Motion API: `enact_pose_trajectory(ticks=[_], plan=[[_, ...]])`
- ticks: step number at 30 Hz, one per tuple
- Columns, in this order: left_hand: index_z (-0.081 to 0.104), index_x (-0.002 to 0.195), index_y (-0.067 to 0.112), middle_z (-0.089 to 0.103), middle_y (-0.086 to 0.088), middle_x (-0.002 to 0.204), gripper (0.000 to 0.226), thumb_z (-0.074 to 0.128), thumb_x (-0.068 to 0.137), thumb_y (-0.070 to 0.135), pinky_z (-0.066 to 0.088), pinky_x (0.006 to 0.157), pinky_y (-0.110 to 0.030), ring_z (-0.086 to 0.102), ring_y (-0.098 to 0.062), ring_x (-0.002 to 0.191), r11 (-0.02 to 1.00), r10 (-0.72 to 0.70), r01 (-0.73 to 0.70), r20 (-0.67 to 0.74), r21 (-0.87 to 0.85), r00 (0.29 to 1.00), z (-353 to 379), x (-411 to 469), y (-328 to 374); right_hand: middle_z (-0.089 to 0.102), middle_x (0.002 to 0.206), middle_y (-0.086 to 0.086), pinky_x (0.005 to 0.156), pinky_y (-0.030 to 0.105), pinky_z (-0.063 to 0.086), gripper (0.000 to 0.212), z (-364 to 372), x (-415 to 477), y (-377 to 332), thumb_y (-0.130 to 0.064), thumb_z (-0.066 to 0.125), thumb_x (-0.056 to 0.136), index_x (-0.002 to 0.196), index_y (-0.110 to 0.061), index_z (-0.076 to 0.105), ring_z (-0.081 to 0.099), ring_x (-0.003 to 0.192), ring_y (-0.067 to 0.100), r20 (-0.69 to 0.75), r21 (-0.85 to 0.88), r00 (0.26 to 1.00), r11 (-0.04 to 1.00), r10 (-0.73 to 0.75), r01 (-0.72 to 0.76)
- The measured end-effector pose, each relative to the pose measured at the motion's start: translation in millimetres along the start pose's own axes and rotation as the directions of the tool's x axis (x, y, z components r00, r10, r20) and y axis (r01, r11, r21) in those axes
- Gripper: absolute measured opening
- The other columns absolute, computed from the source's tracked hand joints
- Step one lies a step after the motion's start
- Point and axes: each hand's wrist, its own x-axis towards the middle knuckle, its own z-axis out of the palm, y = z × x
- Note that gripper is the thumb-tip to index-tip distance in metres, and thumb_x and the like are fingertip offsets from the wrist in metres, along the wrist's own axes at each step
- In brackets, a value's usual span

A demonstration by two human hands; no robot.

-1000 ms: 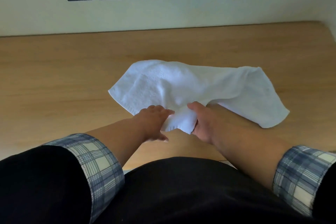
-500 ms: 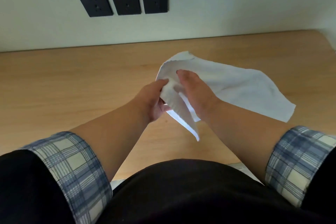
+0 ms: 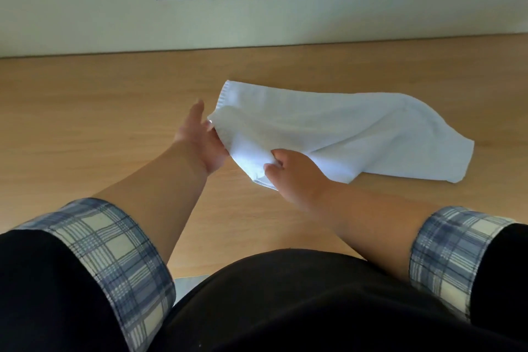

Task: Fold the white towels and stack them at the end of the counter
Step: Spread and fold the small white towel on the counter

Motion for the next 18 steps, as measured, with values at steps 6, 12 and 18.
enact_pose_trajectory(ticks=[6,12,18], plan=[[0.063,0.115,0.011,0.074,-0.010,0.105,0.034,0.069,0.092,0.035,0.059,0.078,-0.036,0.073,-0.024,0.090,0.704,0.123,-0.013,-0.104,0.710,0.987,-30.4,-1.2,-22.1,0.067,0.107,-0.023,0.084,0.010,0.042,0.026,8.8,4.4,-11.6,-0.035,0.049,0.096,0.116,-0.042,0.065,0.057,0.101,-0.007,0.296,0.183,0.950,0.982,-0.104,0.051],[0.058,0.105,0.022,0.066,-0.003,0.101,0.014,0.065,0.094,0.024,0.058,0.066,-0.036,0.068,-0.024,0.085,0.666,0.360,-0.089,-0.216,0.740,0.908,-72.1,5.6,5.8,0.030,0.155,0.000,0.113,0.050,0.028,0.081,6.2,1.0,40.6,-0.046,0.071,0.081,0.149,-0.029,0.030,0.026,0.143,0.026,0.316,-0.698,0.949,0.677,-0.001,0.233],[0.062,0.123,0.014,0.064,-0.011,0.107,0.035,0.060,0.092,0.030,0.051,0.092,-0.051,0.061,-0.039,0.099,0.193,0.503,0.100,-0.186,0.976,0.844,-117.3,-0.3,23.1,0.015,0.165,0.005,0.120,0.044,0.020,0.059,-7.4,2.0,67.5,-0.007,0.043,0.097,0.151,-0.027,0.030,0.014,0.151,0.025,0.267,-0.749,0.960,0.608,-0.083,0.261]])
